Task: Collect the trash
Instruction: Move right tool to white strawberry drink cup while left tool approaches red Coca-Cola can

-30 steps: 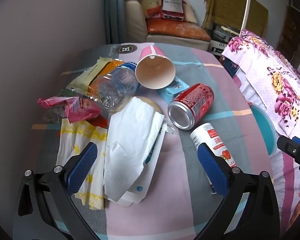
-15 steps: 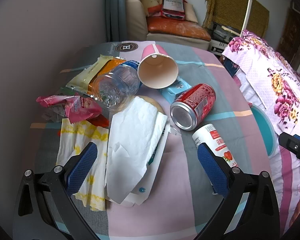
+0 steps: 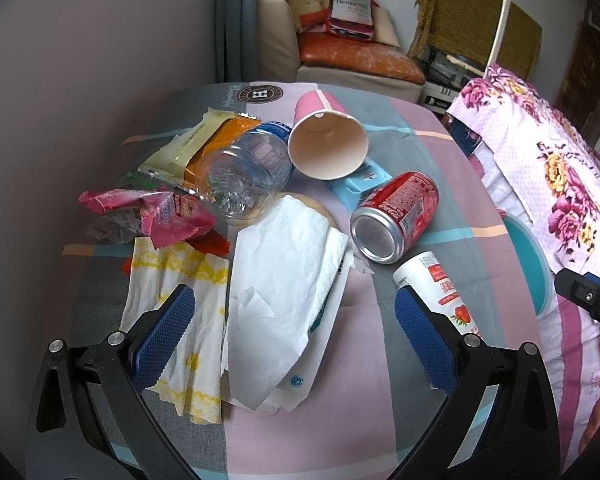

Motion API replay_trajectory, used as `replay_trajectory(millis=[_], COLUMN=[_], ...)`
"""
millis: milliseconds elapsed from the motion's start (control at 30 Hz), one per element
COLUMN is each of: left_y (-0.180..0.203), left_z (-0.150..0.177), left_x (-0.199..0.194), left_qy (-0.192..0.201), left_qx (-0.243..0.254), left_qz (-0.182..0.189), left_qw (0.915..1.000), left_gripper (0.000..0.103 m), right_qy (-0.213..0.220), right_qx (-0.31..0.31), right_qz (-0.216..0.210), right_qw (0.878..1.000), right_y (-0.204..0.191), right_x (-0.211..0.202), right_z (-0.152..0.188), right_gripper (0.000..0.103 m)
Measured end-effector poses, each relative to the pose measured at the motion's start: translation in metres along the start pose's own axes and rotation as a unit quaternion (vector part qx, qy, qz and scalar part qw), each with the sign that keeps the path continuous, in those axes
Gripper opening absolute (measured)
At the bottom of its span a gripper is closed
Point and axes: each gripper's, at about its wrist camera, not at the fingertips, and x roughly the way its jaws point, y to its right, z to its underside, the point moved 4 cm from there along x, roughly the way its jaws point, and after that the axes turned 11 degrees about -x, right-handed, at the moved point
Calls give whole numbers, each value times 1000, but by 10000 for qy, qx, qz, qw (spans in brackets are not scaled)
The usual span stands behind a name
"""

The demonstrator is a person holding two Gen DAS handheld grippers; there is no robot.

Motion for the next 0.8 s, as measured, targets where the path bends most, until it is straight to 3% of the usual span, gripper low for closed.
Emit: replay_trajectory(millis=[800], left_y=[-20], left_z=[-6], left_x=[-3], left_qy=[35], left_qx=[-90], left_qz=[60], left_qw=[9999], left_gripper=[100], right_qy=[-185], right_qx=[-374], right_qz=[-49], right_qw=[9991], right_y=[-30], right_x=[5], right_z=[-6], right_gripper=[97])
